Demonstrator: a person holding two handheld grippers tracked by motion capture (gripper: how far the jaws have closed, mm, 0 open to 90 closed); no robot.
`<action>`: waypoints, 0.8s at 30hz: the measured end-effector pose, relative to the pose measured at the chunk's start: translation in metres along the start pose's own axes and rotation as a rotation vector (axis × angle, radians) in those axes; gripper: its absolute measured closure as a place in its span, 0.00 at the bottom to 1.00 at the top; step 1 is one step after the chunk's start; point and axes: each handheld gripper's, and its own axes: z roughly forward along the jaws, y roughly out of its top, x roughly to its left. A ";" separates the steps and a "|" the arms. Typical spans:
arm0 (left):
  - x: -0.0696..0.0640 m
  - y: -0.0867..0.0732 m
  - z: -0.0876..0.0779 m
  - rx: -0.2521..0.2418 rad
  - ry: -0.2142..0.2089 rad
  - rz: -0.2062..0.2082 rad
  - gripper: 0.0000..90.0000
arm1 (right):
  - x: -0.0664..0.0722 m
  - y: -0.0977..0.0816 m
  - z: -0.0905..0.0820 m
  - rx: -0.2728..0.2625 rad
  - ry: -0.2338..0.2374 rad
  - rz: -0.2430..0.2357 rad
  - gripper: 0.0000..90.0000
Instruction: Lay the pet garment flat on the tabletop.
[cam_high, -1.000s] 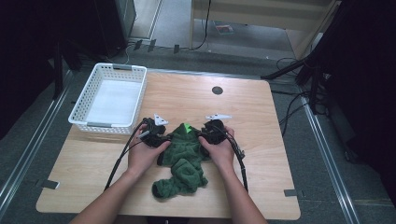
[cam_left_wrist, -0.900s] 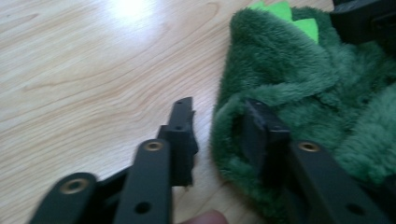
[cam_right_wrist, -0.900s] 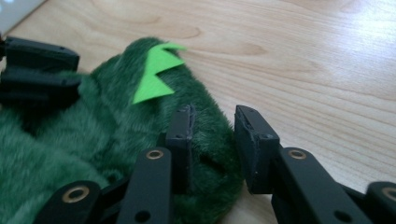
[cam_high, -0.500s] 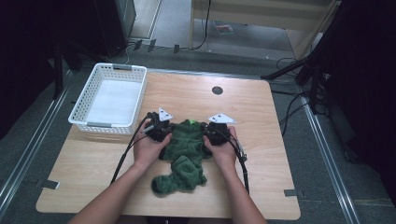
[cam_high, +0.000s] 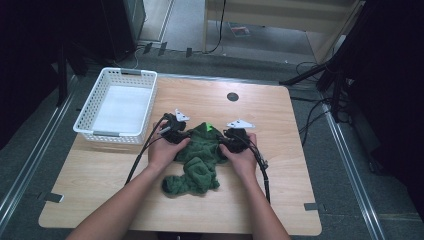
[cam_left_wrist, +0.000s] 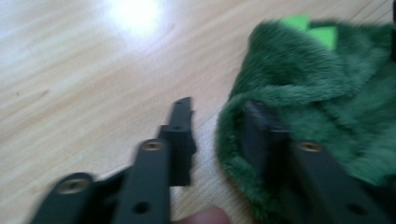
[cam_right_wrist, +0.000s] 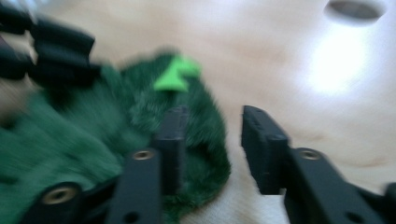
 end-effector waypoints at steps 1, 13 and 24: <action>0.002 0.000 -0.007 -0.033 0.005 -0.020 0.61 | -0.001 0.003 -0.010 -0.045 0.020 0.025 0.64; -0.039 -0.019 -0.023 -0.067 -0.137 0.116 0.64 | 0.020 -0.028 -0.055 0.001 0.106 -0.029 0.76; -0.031 -0.030 -0.006 -0.003 -0.118 0.073 0.63 | 0.016 -0.054 -0.061 0.105 0.135 -0.070 0.97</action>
